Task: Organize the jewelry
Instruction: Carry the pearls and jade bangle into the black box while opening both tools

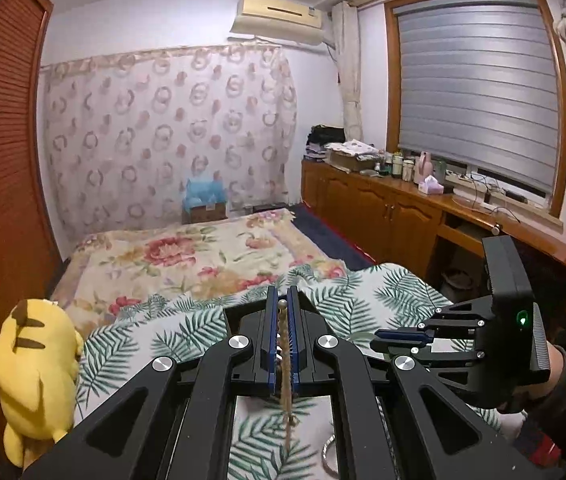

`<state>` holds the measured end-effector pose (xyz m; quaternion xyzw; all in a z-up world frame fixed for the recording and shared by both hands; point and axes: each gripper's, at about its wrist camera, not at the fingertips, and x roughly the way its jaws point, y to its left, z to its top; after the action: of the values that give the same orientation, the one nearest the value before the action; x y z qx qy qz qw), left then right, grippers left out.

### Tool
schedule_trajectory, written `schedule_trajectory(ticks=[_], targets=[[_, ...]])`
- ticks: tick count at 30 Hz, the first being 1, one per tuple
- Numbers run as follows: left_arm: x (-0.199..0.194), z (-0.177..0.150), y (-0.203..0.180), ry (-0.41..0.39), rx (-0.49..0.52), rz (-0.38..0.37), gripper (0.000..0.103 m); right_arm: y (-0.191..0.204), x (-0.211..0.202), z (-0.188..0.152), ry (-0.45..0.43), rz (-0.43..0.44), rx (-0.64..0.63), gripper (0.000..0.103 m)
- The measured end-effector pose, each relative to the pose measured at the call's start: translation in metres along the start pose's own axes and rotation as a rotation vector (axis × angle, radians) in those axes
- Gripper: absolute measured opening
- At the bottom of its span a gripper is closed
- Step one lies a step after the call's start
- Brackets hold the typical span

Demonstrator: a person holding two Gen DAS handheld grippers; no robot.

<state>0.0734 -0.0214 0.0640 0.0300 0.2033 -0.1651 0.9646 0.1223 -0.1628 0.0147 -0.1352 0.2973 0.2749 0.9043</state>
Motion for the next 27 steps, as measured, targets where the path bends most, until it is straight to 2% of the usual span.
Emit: schedule_trajectory(ticks=[12,17,22,27], targets=[[0.031,0.045,0.009,-0.021,-0.005,0.002,0.004,-0.031,0.043,0.037,-0.005,0.011,0.016,0.008],[0.040,0.066,0.009,-0.039,0.018,0.018,0.004,-0.038,0.071,0.045,0.022,0.022,0.005,0.008],[0.059,0.073,0.013,-0.021,0.013,0.027,0.004,-0.041,0.101,0.040,0.074,0.037,-0.012,0.008],[0.083,0.063,0.018,0.021,0.011,0.029,0.004,-0.043,0.119,0.036,0.103,0.037,-0.023,0.009]])
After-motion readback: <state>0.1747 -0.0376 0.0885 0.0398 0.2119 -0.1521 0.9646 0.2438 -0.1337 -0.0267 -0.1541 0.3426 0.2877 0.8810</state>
